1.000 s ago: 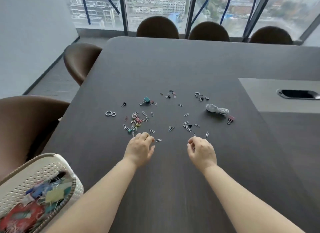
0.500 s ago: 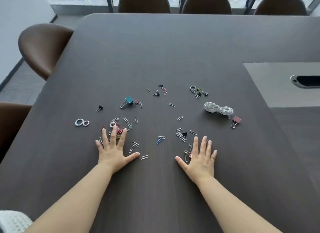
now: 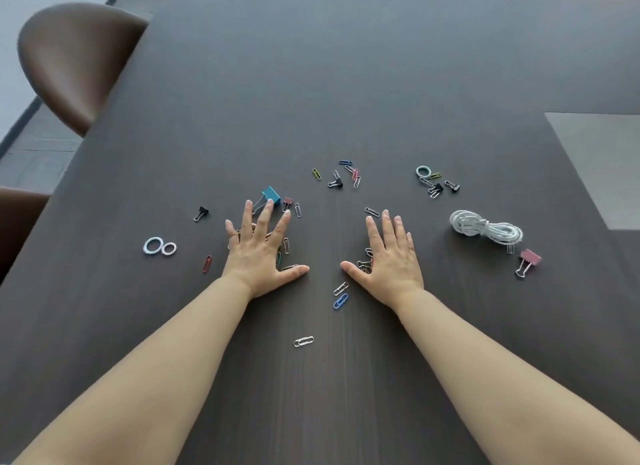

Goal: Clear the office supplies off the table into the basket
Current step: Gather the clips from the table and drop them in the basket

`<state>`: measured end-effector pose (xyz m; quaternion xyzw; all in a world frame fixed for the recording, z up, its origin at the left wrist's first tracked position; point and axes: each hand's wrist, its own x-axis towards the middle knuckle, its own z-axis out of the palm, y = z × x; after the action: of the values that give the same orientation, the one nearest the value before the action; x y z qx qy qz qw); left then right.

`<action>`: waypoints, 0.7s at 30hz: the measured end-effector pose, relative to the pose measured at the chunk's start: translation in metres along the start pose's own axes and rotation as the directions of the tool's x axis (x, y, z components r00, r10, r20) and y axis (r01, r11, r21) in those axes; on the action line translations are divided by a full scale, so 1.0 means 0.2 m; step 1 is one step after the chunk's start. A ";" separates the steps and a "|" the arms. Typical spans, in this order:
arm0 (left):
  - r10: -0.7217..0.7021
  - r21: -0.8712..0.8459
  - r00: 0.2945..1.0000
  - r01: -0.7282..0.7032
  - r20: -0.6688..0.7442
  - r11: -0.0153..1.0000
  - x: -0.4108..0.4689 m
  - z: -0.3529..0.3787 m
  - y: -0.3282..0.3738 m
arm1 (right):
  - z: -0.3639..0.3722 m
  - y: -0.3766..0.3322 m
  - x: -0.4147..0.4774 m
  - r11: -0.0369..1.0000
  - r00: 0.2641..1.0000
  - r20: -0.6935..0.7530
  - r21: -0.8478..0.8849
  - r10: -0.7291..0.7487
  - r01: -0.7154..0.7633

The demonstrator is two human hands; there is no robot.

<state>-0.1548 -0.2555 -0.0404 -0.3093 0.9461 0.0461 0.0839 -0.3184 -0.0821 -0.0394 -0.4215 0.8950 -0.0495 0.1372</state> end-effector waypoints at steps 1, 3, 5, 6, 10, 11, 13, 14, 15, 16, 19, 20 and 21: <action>-0.007 0.003 1.000 0.007 -0.011 1.000 0.04 -0.01 -0.01 | 0.00 -0.01 0.04 1.000 1.000 0.001 -0.008 -0.006 0.006; -0.021 -0.002 0.999 0.021 -0.036 1.000 0.12 -0.02 -0.04 | -0.02 -0.02 0.12 1.000 1.000 0.002 -0.024 -0.014 0.014; -0.027 -0.011 0.999 0.027 -0.034 1.000 0.20 -0.05 -0.07 | -0.03 -0.02 0.21 0.999 1.000 0.002 -0.040 -0.023 0.023; -0.015 -0.017 1.000 0.015 -0.023 1.000 0.23 -0.06 -0.08 | -0.04 -0.03 0.26 0.998 0.999 0.004 -0.051 -0.032 0.032; 0.146 -0.096 0.985 -0.155 -0.094 0.983 0.31 -0.06 -0.11 | -0.07 -0.04 0.47 0.992 0.997 0.005 -0.099 -0.080 0.080; 0.178 -0.137 0.969 -0.202 -0.172 0.970 0.31 -0.05 -0.12 | -0.08 -0.05 0.52 0.991 0.996 0.003 -0.097 -0.092 0.092; 0.175 -0.178 0.908 -0.258 -0.381 0.950 0.30 -0.01 -0.13 | -0.09 -0.07 0.62 0.989 0.993 0.007 -0.086 -0.121 0.122; 0.158 -0.173 0.875 -0.262 -0.458 0.949 0.30 0.00 -0.13 | -0.10 -0.09 0.66 0.986 0.990 0.011 -0.086 -0.144 0.144; 0.148 -0.157 0.853 -0.257 -0.500 0.954 0.29 0.02 -0.13 | -0.10 -0.11 0.69 0.982 0.985 0.014 -0.086 -0.170 0.170; 0.144 -0.138 0.840 -0.251 -0.523 0.958 0.29 0.03 -0.13 | -0.10 -0.12 0.70 0.977 0.980 0.007 -0.076 -0.197 0.197; 0.149 -0.107 0.816 -0.249 -0.558 0.963 0.29 0.04 -0.13 | -0.07 -0.14 0.66 0.963 0.959 -0.102 0.040 -0.263 0.268; 0.143 -0.102 0.814 -0.240 -0.563 0.965 0.29 0.04 -0.12 | -0.05 -0.14 0.62 0.951 0.947 -0.160 0.091 -0.279 0.296; 0.128 -0.103 0.812 -0.225 -0.570 0.969 0.28 0.04 -0.12 | -0.04 -0.13 0.57 0.938 0.932 -0.220 0.131 -0.289 0.322</action>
<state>-0.1847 -0.3058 -0.0594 -0.2256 0.9465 0.0398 -0.2271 -0.3704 -0.1877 -0.0499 -0.5361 0.8203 -0.1857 0.0725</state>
